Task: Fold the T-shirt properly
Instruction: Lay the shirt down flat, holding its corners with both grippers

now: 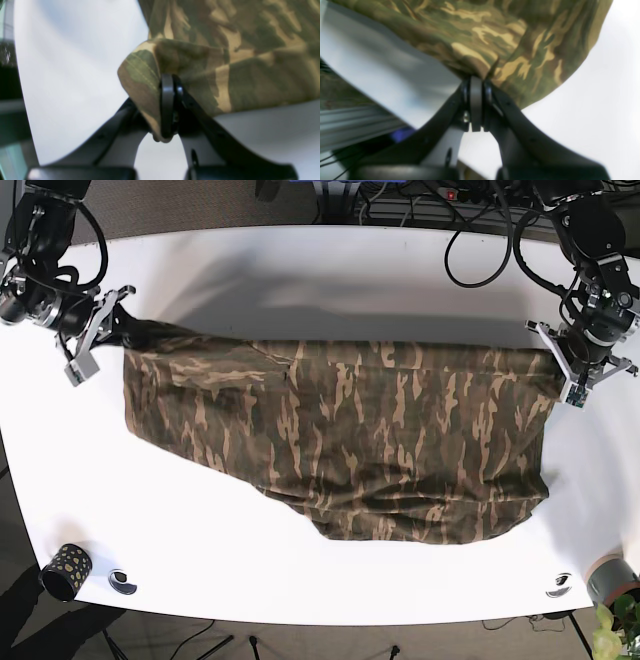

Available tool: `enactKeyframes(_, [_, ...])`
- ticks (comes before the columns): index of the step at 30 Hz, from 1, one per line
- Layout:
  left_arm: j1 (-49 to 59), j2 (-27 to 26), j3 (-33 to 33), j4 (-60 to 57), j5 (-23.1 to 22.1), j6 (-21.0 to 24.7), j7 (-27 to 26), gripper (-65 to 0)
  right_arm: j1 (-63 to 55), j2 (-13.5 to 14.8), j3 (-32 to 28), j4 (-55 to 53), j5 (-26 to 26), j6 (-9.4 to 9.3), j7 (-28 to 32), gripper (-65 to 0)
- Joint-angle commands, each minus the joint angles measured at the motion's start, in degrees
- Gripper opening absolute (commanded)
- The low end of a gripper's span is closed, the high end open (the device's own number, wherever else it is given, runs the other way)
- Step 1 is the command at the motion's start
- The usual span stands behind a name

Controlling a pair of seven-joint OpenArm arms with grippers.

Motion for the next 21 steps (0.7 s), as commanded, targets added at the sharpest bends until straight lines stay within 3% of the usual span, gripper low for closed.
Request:
enactKeyframes(1, [-0.61,-0.88,-1.0,1.01,0.2,0.08,-1.05,-63.9,-0.03,-0.16,-0.19,0.77,0.26,0.06,0.56,-65.0])
enactKeyframes(10, [-0.61,-0.97,-1.35,1.01,0.46,0.08,-0.96,-63.9,-1.53,-6.58,-1.33,0.94,-2.02,0.06,0.65,-65.0])
enactKeyframes(15, [0.35,-1.23,-1.79,0.93,0.46,0.08,-0.96,-63.9,-4.43,-7.63,-1.33,1.74,-1.67,0.06,0.56,-65.0])
enactKeyframes(17, [0.79,-1.23,-2.84,0.93,0.46,0.08,-1.05,-63.9,-6.01,-7.72,-1.16,2.79,0.0,0.06,0.56,-53.7])
enactKeyframes(21, [0.97,-1.23,-3.11,0.84,0.46,0.08,-1.05,-63.9,-8.74,-7.72,-0.63,2.7,5.98,0.06,0.65,-38.4])
